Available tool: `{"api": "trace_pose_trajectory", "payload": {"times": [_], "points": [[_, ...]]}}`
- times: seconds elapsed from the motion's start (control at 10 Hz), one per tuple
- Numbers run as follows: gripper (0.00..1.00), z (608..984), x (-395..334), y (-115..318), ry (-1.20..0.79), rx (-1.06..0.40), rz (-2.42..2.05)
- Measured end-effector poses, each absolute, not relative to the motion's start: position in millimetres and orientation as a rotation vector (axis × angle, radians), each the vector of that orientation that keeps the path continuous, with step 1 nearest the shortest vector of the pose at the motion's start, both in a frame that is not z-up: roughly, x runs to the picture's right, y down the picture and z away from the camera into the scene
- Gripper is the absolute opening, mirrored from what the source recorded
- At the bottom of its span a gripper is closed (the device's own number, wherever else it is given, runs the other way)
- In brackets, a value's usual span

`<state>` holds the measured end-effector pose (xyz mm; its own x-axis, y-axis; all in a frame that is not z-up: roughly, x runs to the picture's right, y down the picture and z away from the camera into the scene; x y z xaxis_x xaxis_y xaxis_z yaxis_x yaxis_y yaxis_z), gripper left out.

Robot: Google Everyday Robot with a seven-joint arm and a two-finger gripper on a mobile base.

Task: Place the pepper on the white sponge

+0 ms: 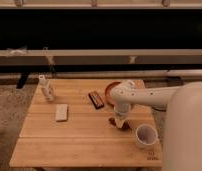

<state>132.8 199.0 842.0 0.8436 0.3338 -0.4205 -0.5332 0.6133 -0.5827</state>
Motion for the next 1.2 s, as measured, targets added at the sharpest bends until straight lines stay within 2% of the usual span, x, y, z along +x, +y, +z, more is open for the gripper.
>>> {"api": "trace_pose_trajectory", "payload": {"times": [0.1, 0.2, 0.7, 1.2], "points": [[0.04, 835, 135, 190, 0.277, -0.747, 0.524], [0.01, 828, 136, 182, 0.269, -0.737, 0.537], [0.00, 781, 133, 119, 0.221, -0.661, 0.587], [0.00, 791, 106, 55, 0.159, -0.595, 0.631]]}}
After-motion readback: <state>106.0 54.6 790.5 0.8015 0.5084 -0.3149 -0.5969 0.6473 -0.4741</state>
